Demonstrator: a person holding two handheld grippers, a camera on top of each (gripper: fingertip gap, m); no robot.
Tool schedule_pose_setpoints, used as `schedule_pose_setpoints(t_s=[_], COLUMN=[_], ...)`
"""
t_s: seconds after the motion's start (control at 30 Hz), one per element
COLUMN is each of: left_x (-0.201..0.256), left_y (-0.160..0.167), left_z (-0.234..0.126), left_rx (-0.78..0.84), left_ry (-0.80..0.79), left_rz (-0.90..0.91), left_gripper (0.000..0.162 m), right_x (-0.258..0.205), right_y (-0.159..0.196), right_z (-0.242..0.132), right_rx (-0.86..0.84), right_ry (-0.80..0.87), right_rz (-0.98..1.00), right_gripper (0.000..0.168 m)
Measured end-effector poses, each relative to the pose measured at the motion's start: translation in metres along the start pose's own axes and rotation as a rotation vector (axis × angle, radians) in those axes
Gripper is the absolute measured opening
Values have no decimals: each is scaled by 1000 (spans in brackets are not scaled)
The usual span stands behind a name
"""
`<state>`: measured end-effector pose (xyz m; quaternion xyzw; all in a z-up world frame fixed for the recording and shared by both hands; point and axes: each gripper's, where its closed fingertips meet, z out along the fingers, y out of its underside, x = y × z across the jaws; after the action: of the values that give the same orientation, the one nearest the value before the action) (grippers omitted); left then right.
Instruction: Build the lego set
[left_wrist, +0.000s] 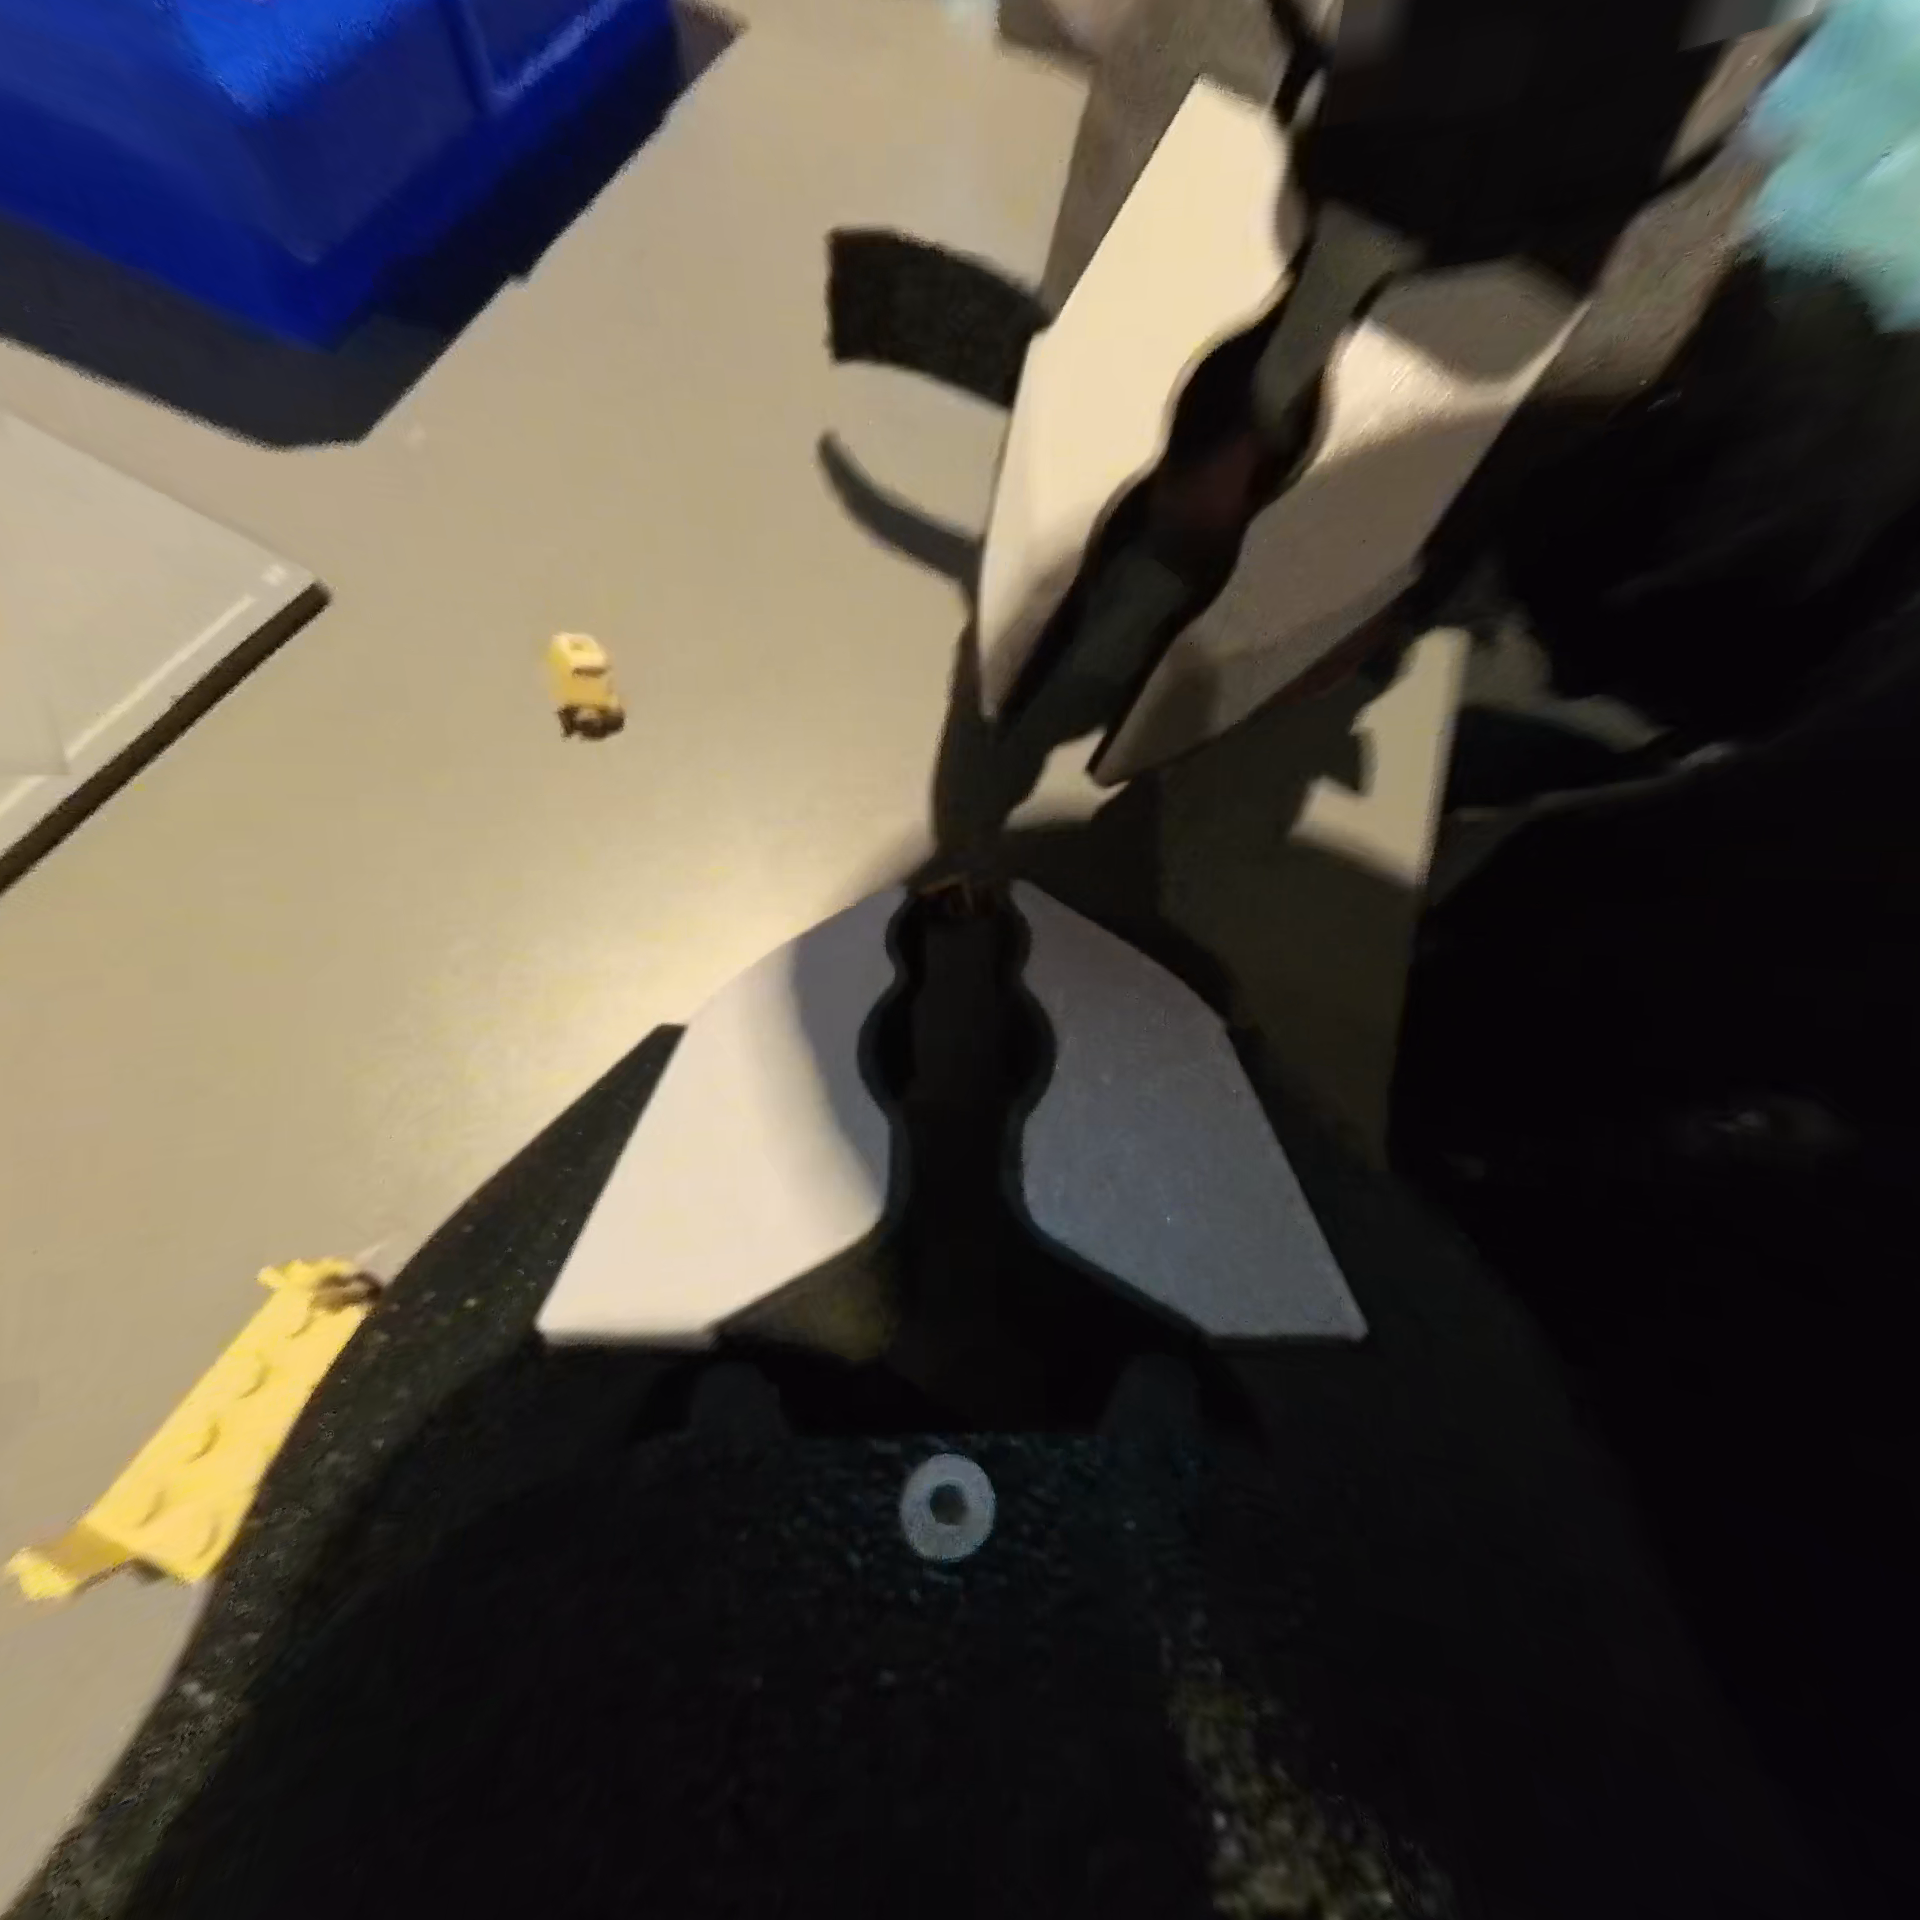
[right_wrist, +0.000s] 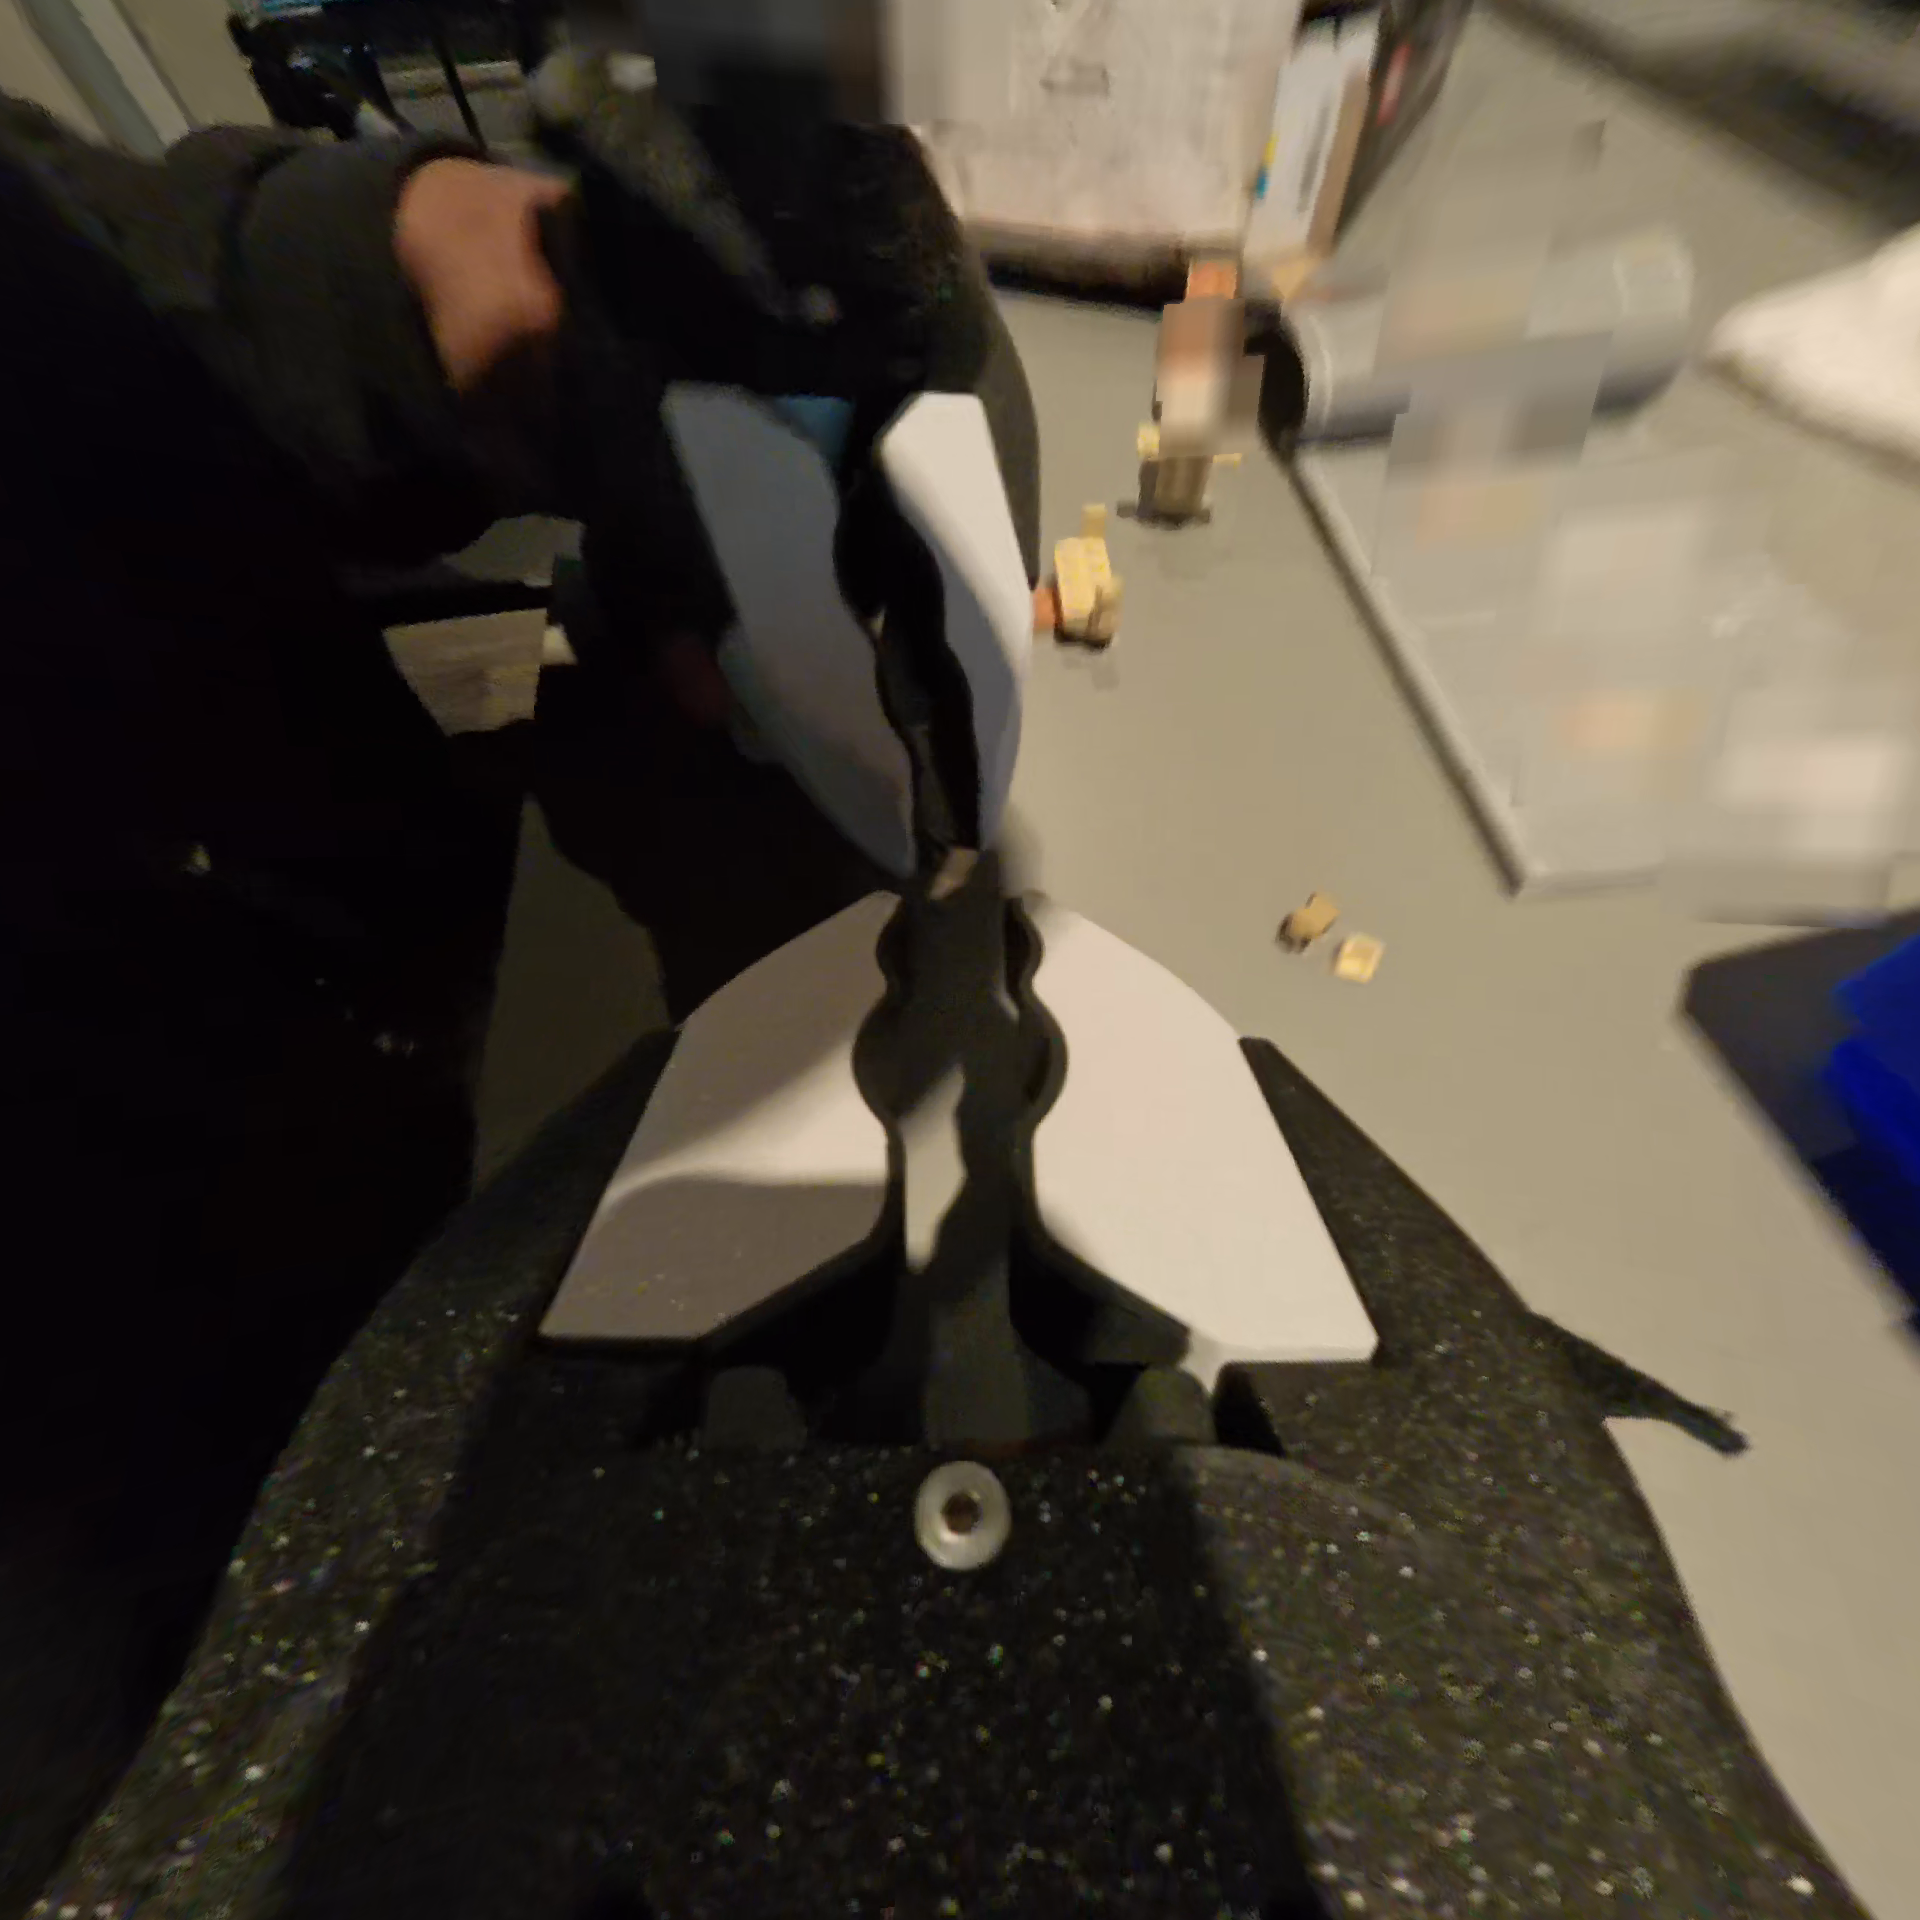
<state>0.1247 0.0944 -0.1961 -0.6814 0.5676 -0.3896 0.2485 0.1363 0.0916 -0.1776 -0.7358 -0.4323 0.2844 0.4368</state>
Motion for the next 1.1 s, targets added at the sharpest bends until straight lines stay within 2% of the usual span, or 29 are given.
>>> schedule_pose_setpoints(t_s=[0.13,0.23,0.4,0.67,1.1], left_x=[16,24,40,46,51], left_y=[-22,-27,-33,-31,-29], left_z=[-23,-33,-49,-58,-57], left_rx=[210,261,286,285,262], left_ry=[274,396,565,646,673], left_rz=[-147,-201,-243,-277,-277], left_gripper=[12,11,11,11,11], right_x=[-10,-24,-33,-45,-50], right_y=[-15,-30,-48,-57,-55], right_z=[0,2,6,8,10], right_rx=[66,100,105,124,132], right_ry=[-50,-134,-182,-228,-240], right_rz=[-196,-287,-418,-471,-477], right_gripper=[21,22,24,14,12])
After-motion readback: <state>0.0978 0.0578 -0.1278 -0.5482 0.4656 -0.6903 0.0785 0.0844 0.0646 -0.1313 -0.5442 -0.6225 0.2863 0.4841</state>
